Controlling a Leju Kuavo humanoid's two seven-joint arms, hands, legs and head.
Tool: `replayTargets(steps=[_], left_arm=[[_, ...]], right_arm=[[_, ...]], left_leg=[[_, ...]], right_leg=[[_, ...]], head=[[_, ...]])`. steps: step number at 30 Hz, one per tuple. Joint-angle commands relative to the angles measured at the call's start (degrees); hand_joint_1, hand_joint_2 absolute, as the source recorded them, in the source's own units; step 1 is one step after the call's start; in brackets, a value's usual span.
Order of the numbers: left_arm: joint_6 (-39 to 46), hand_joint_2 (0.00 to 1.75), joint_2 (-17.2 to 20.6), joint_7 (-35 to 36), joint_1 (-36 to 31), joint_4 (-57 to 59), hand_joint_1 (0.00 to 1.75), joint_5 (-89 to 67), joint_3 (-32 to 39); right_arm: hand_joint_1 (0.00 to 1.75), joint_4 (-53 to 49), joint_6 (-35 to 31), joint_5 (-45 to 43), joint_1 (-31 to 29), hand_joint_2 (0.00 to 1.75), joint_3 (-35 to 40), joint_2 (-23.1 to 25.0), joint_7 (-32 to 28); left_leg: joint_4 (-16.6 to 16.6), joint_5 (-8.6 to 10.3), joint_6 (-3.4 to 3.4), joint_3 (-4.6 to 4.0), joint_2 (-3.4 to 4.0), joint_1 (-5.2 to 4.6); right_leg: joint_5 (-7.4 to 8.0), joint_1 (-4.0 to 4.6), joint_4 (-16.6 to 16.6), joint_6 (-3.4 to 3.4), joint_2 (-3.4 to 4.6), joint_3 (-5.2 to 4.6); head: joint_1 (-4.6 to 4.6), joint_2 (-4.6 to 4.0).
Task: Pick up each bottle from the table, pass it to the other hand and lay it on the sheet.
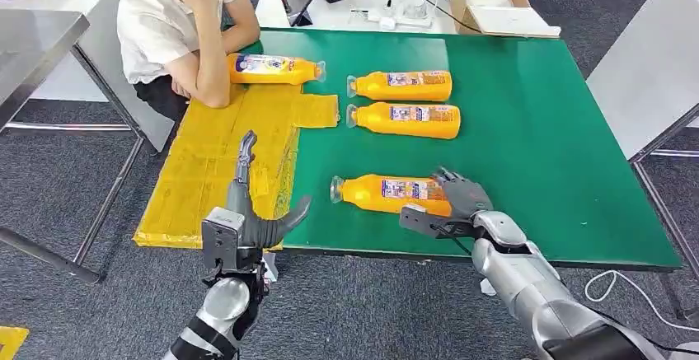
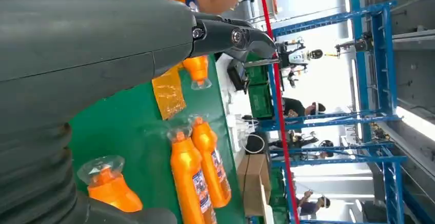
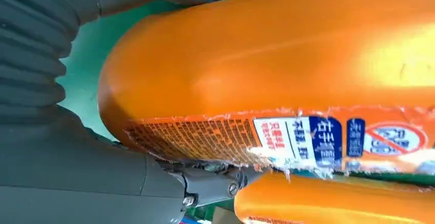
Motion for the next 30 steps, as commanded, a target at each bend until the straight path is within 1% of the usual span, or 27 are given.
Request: replayTargets(steps=[1, 4, 5, 7, 9, 10, 11, 14, 16, 17, 21, 22, 23, 24, 25, 26, 27, 28, 29, 30], left_arm=[[0.04, 1.75, 1.36, -0.02, -2.31, 3.81, 0.00, -0.07, -1.92], [0.04, 1.75, 1.36, -0.02, -2.31, 3.81, 0.00, -0.07, -1.92], [0.04, 1.75, 1.36, -0.02, -2.31, 3.81, 0.00, -0.07, -1.92], [0.04, 1.75, 1.36, -0.02, -2.31, 3.81, 0.00, -0.07, -1.92], [0.04, 1.75, 1.36, -0.02, -2.31, 3.81, 0.00, -0.07, -1.92], [0.04, 1.75, 1.36, -0.02, -2.31, 3.81, 0.00, -0.07, -1.92], [0.04, 1.75, 1.36, -0.02, -2.31, 3.81, 0.00, -0.07, -1.92], [0.06, 1.75, 1.48, -0.09, -2.44, 4.08, 0.00, -0.25, -2.17], [0.10, 1.75, 1.53, -0.13, -2.55, 4.24, 0.00, -0.30, -2.24], [0.10, 1.75, 1.53, -0.13, -2.55, 4.24, 0.00, -0.30, -2.24], [-0.07, 1.75, 1.49, -0.16, -2.64, 4.62, 0.00, -0.28, -2.33], [-0.46, 1.75, 1.17, 0.14, -2.51, 4.71, 0.00, 0.78, -1.90], [-1.41, 1.75, 0.02, 0.11, -1.88, 4.44, 0.00, 4.77, -0.26], [-1.35, 1.75, -0.39, 0.10, -1.71, 4.43, 0.00, 5.81, 0.15], [-3.39, 1.75, -2.21, 0.04, -0.53, 3.56, 0.00, 13.00, 2.49], [-5.12, 1.75, -2.70, 1.20, -0.06, 3.48, 0.00, 17.12, 2.92], [-6.29, 1.75, -2.92, 2.03, 0.36, 3.17, 0.00, 19.63, 3.19], [-8.14, 1.75, -3.02, 3.48, 1.10, 2.66, 0.00, 24.24, 3.75], [-9.40, 1.75, -2.43, 4.10, 1.77, 2.10, 0.00, 27.89, 3.51], [-10.71, 1.75, -1.42, 4.57, 2.77, 1.17, 0.00, 31.16, 2.83]], right_arm=[[1.75, 4.63, 0.26, -0.77, -0.20, 1.75, 0.89, 0.46, -0.17], [1.75, 4.63, 0.26, -0.77, -0.20, 1.75, 0.89, 0.46, -0.17], [1.75, 4.63, 0.26, -0.77, -0.20, 1.75, 0.89, 0.46, -0.17], [1.75, 4.63, 0.26, -0.77, -0.20, 1.75, 0.89, 0.46, -0.17], [1.75, 4.63, 0.26, -0.77, -0.20, 1.75, 0.89, 0.46, -0.17], [1.75, 4.63, 0.26, -0.77, -0.20, 1.75, 0.89, 0.46, -0.17], [1.75, 4.63, 0.26, -0.77, -0.20, 1.75, 0.89, 0.46, -0.17], [1.75, 5.10, 1.08, -1.91, 0.14, 1.75, 0.16, 0.70, -0.63], [1.75, 5.24, 1.21, -2.46, 0.41, 1.75, -0.18, 0.74, -0.84], [1.75, 5.24, 1.21, -2.46, 0.41, 1.75, -0.18, 0.74, -0.84], [1.75, 5.16, 0.63, -3.43, 0.74, 1.75, -0.84, 0.80, -1.85], [1.75, 4.59, 0.39, -5.07, 1.16, 1.75, -2.16, 1.04, -3.11], [1.75, 3.65, 1.01, -10.81, 2.43, 1.75, -6.82, 1.84, -7.01], [1.75, 3.39, 1.02, -12.03, 2.84, 1.75, -7.75, 2.14, -7.60], [1.75, 1.96, 0.60, -15.90, 4.12, 1.75, -10.68, 2.92, -10.35], [1.75, 0.63, -0.94, -17.07, 4.96, 1.75, -11.33, 3.37, -11.33], [1.75, -0.52, -1.88, -17.97, 5.52, 1.75, -11.83, 3.64, -12.00], [1.75, -2.89, -2.87, -21.19, 6.78, 1.75, -13.98, 4.40, -14.42], [1.75, -5.65, -2.04, -24.69, 8.25, 1.75, -15.75, 5.02, -16.43], [1.75, -10.47, -1.07, -28.20, 10.86, 1.75, -16.76, 5.43, -17.45]], left_leg=[[-0.07, -0.11, -0.11, 0.33, -0.04, 0.08], [-0.06, -0.03, -0.05, 0.15, -0.05, 0.03], [-0.06, -0.06, -0.08, 0.25, -0.06, 0.05], [-0.06, -0.02, -0.06, 0.15, -0.06, 0.03], [-0.05, -0.10, -0.12, 0.33, -0.05, 0.07], [-0.05, -0.03, -0.07, 0.15, -0.06, 0.04], [-0.08, -0.05, -0.09, 0.24, -0.06, 0.05], [-0.06, -0.03, -0.06, 0.14, -0.06, 0.04], [-0.07, -0.10, -0.13, 0.34, -0.06, 0.08], [-0.07, -0.03, -0.06, 0.17, -0.08, 0.03], [-0.08, -0.07, -0.09, 0.26, -0.08, 0.07], [-0.07, -0.03, -0.06, 0.18, -0.07, 0.05], [-0.06, -0.03, -0.06, 0.15, -0.07, 0.05], [-0.10, -0.06, -0.10, 0.29, -0.08, 0.08], [-0.09, -0.05, -0.08, 0.23, -0.08, 0.07], [-0.05, -0.05, -0.07, 0.16, -0.05, 0.09], [-0.09, -0.07, -0.09, 0.26, -0.06, 0.09], [-0.06, -0.08, -0.08, 0.21, -0.01, 0.08], [-0.09, -0.12, -0.11, 0.31, 0.03, 0.10], [-0.10, -0.12, -0.10, 0.29, 0.15, 0.07]], right_leg=[[-0.12, 0.09, -0.08, -0.17, -0.07, 0.36], [-0.04, 0.04, -0.06, -0.08, -0.06, 0.17], [-0.09, 0.06, -0.08, -0.13, -0.08, 0.29], [-0.05, 0.03, -0.06, -0.09, -0.07, 0.17], [-0.12, 0.09, -0.06, -0.18, -0.07, 0.36], [-0.05, 0.05, -0.06, -0.10, -0.07, 0.18], [-0.07, 0.06, -0.09, -0.13, -0.08, 0.27], [-0.04, 0.04, -0.06, -0.08, -0.07, 0.16], [-0.12, 0.09, -0.09, -0.19, -0.08, 0.37], [-0.06, 0.04, -0.07, -0.09, -0.09, 0.20], [-0.09, 0.08, -0.10, -0.13, -0.10, 0.31], [-0.05, 0.05, -0.08, -0.09, -0.08, 0.21], [-0.04, 0.05, -0.08, -0.08, -0.08, 0.18], [-0.09, 0.09, -0.12, -0.14, -0.10, 0.33], [-0.07, 0.08, -0.11, -0.12, -0.10, 0.27], [-0.04, 0.09, -0.10, -0.09, -0.06, 0.20], [-0.08, 0.10, -0.14, -0.13, -0.08, 0.32], [-0.06, 0.09, -0.11, -0.11, -0.02, 0.25], [-0.09, 0.11, -0.13, -0.15, 0.02, 0.34], [-0.07, 0.08, -0.11, -0.14, 0.13, 0.27]], head=[[0.00, 0.00], [0.00, 0.00], [0.02, 0.00], [0.02, 0.00], [0.00, 0.00], [0.02, 0.00], [0.00, 0.00], [0.00, 0.00], [0.02, 0.00], [0.00, 0.00], [0.02, 0.00], [0.02, 0.00], [0.02, 0.00], [0.02, 0.00], [0.00, 0.00], [0.02, 0.00], [0.02, 0.00], [0.02, 0.00], [0.02, 0.00], [0.02, 0.00]])
